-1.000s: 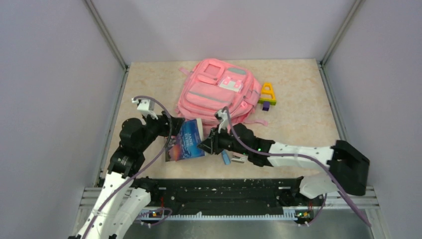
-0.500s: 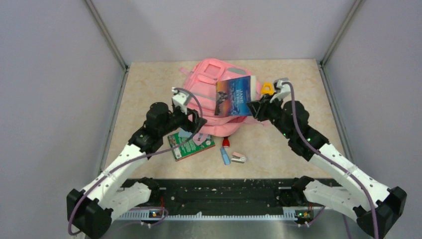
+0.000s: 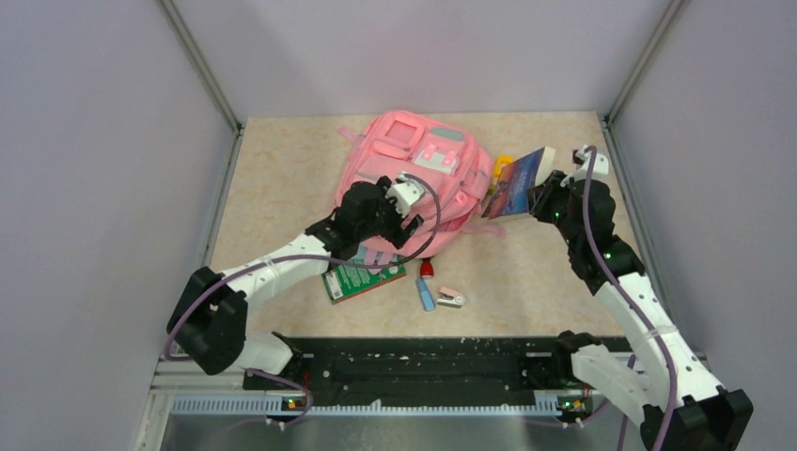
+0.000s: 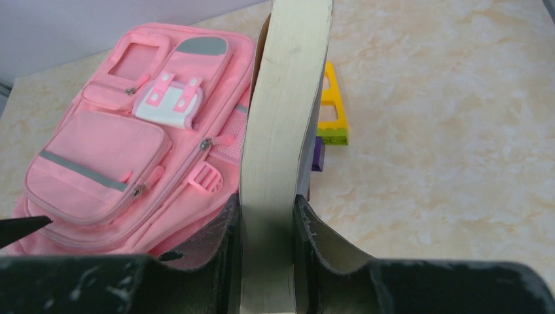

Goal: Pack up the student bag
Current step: Place the book in the student bag.

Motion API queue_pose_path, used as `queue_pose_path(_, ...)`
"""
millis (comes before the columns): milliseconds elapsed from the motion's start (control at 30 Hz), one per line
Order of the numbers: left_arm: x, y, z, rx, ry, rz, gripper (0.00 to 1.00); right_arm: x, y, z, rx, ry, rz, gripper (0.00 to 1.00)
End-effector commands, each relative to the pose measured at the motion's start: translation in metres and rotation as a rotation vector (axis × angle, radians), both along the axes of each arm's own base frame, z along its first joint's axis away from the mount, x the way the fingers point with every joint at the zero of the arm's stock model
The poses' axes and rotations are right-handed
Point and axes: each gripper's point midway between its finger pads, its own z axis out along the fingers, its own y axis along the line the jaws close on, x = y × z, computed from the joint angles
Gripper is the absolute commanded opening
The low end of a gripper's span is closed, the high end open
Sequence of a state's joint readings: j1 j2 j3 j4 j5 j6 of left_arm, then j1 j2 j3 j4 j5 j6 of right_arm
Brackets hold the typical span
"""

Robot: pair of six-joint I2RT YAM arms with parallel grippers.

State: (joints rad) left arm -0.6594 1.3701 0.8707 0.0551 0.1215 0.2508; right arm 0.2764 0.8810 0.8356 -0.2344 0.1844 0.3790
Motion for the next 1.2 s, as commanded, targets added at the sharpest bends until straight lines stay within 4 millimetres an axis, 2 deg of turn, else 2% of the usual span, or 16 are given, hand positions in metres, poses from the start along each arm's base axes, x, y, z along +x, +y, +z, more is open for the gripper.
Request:
queue_pose_path(0, 0.024, -0.008, 0.014, 0.061, -0.124, 0.005, 0.87, -0.012, 0.011, 0.081, 0.124, -0.263, 0.063, 0.00)
queue_pose_path(100, 0.027, -0.008, 0.001, 0.112, -0.107, 0.016, 0.85, -0.026, 0.010, 0.087, 0.127, -0.275, 0.077, 0.00)
queue_pose_path(167, 0.032, -0.003, -0.006, 0.145, -0.107, 0.051, 0.80, -0.035, 0.009, 0.093, 0.128, -0.285, 0.086, 0.00)
queue_pose_path(333, 0.039, 0.000, 0.001, 0.140, -0.113, 0.105, 0.41, -0.054, 0.012, 0.101, 0.133, -0.287, 0.138, 0.00)
queue_pose_path(467, 0.042, -0.003, 0.021, 0.075, -0.146, 0.133, 0.00, -0.070, 0.025, 0.101, 0.154, -0.288, 0.229, 0.00)
queue_pose_path(567, 0.050, 0.003, 0.049, 0.012, -0.186, 0.214, 0.00, -0.085, 0.038, 0.100, 0.182, -0.274, 0.318, 0.00)
queue_pose_path(700, 0.059, 0.012, 0.106, -0.124, -0.247, 0.335, 0.00, -0.110, 0.047, 0.105, 0.228, -0.278, 0.396, 0.00)
queue_pose_path(733, 0.061, 0.012, 0.126, -0.160, -0.267, 0.350, 0.00, -0.116, 0.051, 0.107, 0.248, -0.285, 0.424, 0.00)
queue_pose_path(833, 0.065, 0.013, 0.166, -0.210, -0.293, 0.378, 0.00, -0.133, 0.066, 0.120, 0.327, -0.332, 0.535, 0.00)
queue_pose_path(933, 0.070, 0.015, 0.196, -0.223, -0.312, 0.407, 0.00, -0.147, 0.082, 0.130, 0.430, -0.361, 0.643, 0.00)
queue_pose_path(1033, 0.076, 0.027, 0.217, -0.207, -0.324, 0.468, 0.00, -0.154, 0.094, 0.139, 0.523, -0.381, 0.728, 0.00)
queue_pose_path(1167, 0.079, 0.029, 0.237, -0.220, -0.296, 0.469, 0.00, -0.150, 0.101, 0.142, 0.629, -0.394, 0.766, 0.00)
